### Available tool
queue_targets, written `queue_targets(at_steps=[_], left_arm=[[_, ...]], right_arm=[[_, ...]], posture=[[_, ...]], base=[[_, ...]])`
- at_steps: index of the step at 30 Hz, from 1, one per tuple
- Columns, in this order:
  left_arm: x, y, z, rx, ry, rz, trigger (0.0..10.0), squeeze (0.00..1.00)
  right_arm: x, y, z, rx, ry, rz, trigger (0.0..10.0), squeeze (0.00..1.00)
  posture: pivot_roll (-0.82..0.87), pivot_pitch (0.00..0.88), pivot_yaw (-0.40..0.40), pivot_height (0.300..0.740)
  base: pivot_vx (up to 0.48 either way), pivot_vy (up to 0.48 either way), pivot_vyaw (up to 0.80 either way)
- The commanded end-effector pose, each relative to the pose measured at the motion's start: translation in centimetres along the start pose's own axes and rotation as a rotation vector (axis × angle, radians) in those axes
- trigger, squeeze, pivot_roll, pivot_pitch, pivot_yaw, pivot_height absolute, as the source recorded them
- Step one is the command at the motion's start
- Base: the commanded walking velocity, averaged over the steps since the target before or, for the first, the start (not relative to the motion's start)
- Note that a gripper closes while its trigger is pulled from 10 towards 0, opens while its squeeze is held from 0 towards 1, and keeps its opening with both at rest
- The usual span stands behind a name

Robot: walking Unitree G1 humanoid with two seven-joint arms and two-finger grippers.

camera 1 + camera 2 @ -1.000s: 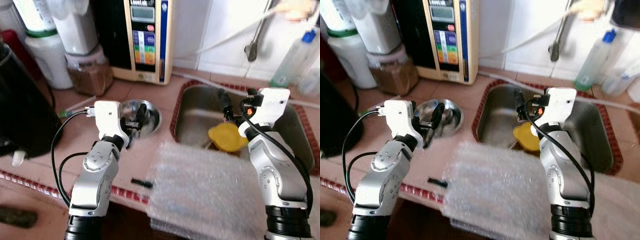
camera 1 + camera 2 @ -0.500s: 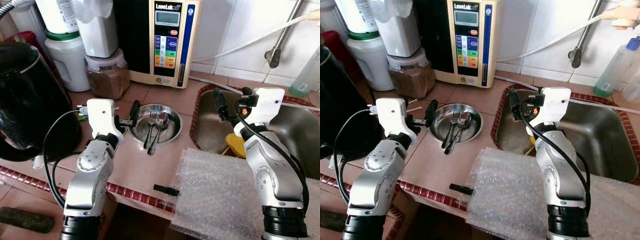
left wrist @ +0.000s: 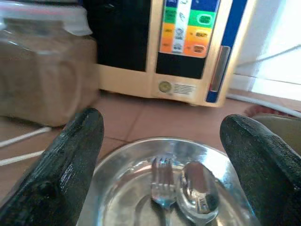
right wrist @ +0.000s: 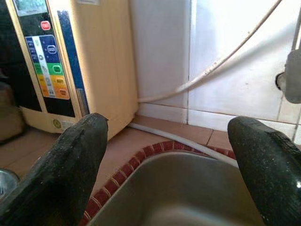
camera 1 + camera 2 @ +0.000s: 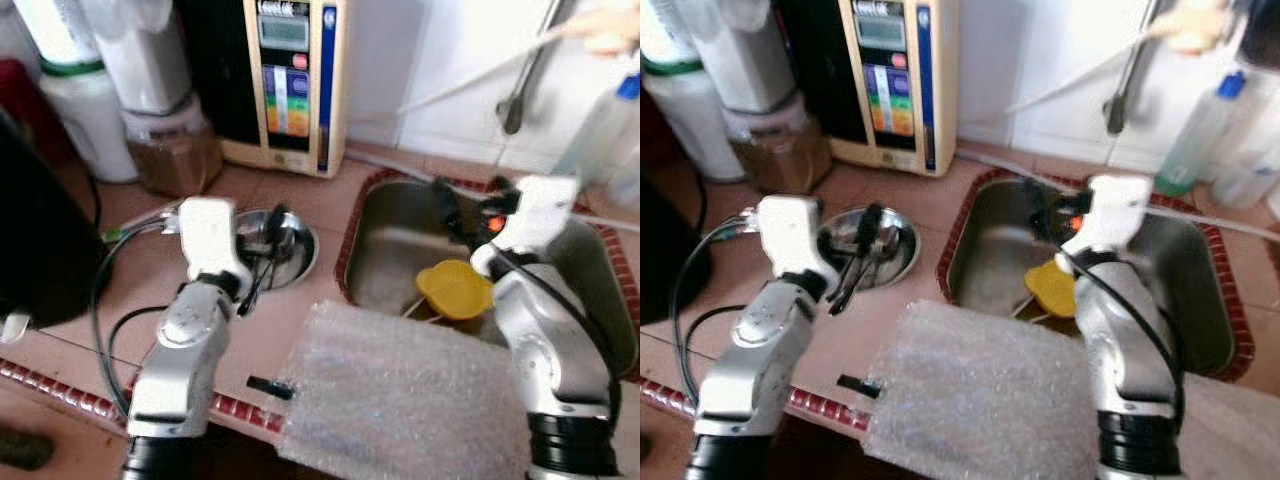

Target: Kitchen organization

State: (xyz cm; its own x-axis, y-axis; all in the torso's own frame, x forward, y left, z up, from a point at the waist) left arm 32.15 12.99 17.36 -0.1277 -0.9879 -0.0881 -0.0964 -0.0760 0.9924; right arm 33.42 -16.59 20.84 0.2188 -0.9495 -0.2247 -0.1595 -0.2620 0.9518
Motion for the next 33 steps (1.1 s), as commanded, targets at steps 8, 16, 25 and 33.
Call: queue_targets(at_steps=[8,16,25,33], left_arm=[[0.21,0.38,0.01,0.015,0.02,-0.039,10.0,0.0],[0.2,0.07,0.16,-0.005,0.02,-0.032,10.0,0.0],[0.37,0.04,0.17,-0.007,0.008,-0.026,10.0,0.0],[0.41,-0.03,0.12,-0.014,0.006,-0.02,10.0,0.0]], right_arm=[[0.26,0.12,0.03,-0.001,0.002,0.003,10.0,0.0],[0.03,-0.04,0.05,-0.005,0.006,-0.001,10.0,0.0],[0.09,-0.17,0.16,-0.011,0.002,-0.003,10.0,0.0],[0.1,-0.19,0.11,-0.013,0.002,-0.003,10.0,0.0]], posture=[[-0.07,0.067,0.0,0.74],[-0.06,0.074,0.002,0.74],[-0.07,0.077,0.004,0.74],[-0.06,0.077,0.005,0.74]], base=[[0.0,0.0,0.0],[0.0,0.0,0.0],[0.0,-0.232,0.0],[0.0,-0.345,0.0]])
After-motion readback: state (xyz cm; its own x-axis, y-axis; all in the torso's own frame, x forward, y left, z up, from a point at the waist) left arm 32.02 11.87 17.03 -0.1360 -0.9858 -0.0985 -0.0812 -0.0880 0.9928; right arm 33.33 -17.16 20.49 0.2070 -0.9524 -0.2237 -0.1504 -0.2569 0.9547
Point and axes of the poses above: a point about 5 cm out from each wrist's last joint towards the gripper, its own z axis pointing back from the gripper into the wrist, its own y axis along the axis of the wrist's last joint, x = y × z, the point moved 2 cm from there along -z, pointing out of the wrist towards the gripper, and after that the axes turned 10 degrees about -z, right-handed, at the moved point
